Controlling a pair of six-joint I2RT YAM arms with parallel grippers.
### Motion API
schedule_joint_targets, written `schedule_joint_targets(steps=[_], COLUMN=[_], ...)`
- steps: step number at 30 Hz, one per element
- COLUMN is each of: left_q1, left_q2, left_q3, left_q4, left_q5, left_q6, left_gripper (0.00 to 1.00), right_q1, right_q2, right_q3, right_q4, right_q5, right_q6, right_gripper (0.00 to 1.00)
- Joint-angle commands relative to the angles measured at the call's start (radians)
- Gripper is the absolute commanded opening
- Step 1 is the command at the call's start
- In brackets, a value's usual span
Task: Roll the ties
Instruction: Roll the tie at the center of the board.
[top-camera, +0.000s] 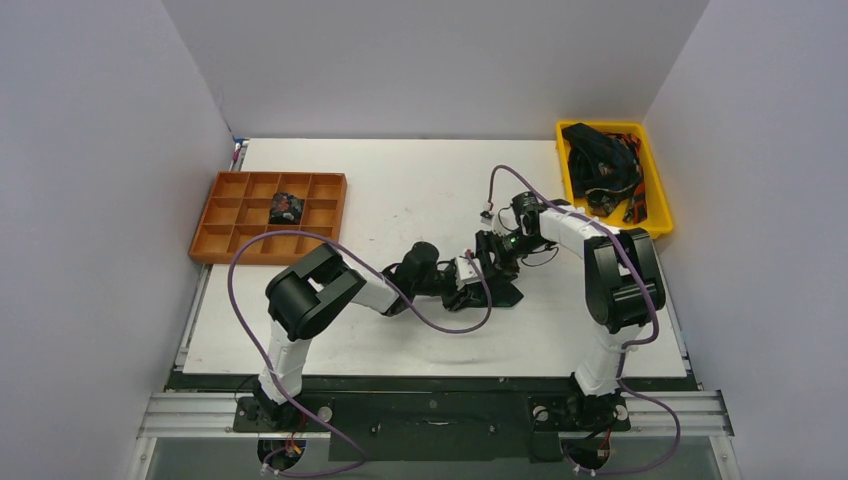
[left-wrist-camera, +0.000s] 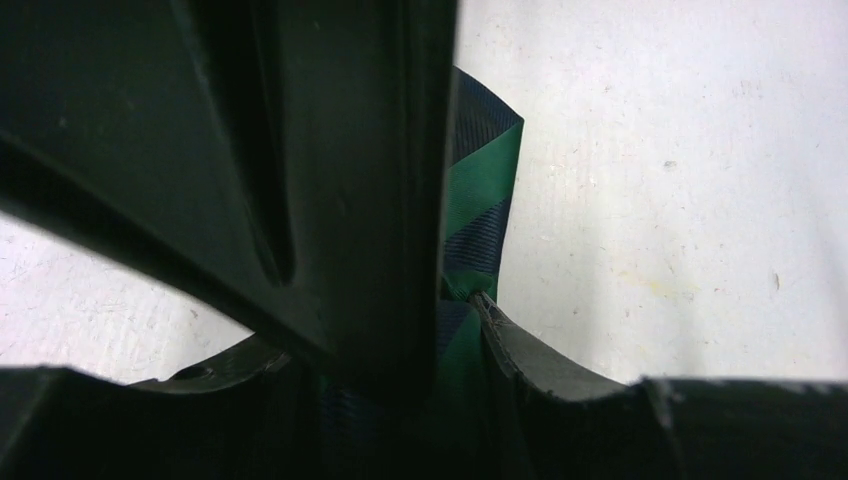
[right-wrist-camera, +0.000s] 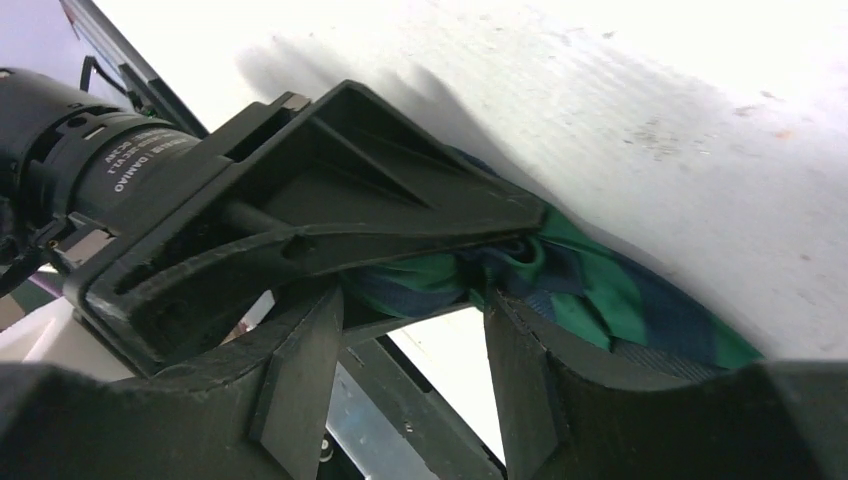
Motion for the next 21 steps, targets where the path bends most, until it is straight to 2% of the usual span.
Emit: schedule_joint_targets(steps=[1, 5, 7, 9, 10, 12, 14, 19, 21], left_q1=[-0.005, -0.006, -0.007, -0.006, -0.006, -0.004, 0.003, 0.02, 0.024], left_q2=[0.027, 0.032, 0.032, 0.03, 0.027, 0.02, 0.014, 0.01, 0.009], left_q3=[-0.005, 0.009, 0.011, 0.009, 0.008, 0.003, -0.007, -0.02, -0.022], left_q4=[-0.192, -0.208, -0.213, -0.215, -0.216, -0.215, -0.203, -0.157, -0.147], left_q5=[-0.044, -0.046, -0.047, -0.047, -0.044, -0.033, -0.015, 0.043, 0.063], left_q6=[0.032, 0.026, 0.024, 0.024, 0.023, 0.021, 0.015, 0.003, 0.006], left_gripper=[0.24, 0.24, 0.25, 0.26, 0.26, 0.3, 0.34, 0.55, 0.58], right_q1=[0.026, 0.046, 0.05, 0.045, 0.039, 0.021, 0.001, -0.051, -0.068], right_q2=[-0.009, 0.047, 0.078, 0.108, 0.123, 0.136, 0.142, 0.16, 0.164], right_q3=[0.012, 0.006, -0.001, -0.003, -0.005, -0.011, -0.017, -0.023, -0.024], right_q4=[0.024, 0.024, 0.027, 0.025, 0.023, 0.014, -0.001, -0.048, -0.055], right_q5=[-0.04, 0.019, 0.059, 0.119, 0.144, 0.188, 0.226, 0.309, 0.344], right_q6=[0.006, -0.013, -0.029, -0.045, -0.052, -0.071, -0.1, -0.148, -0.153], right_gripper=[0.5, 0.5, 0.43, 0.28, 0.12, 0.0, 0.0, 0.0, 0.0])
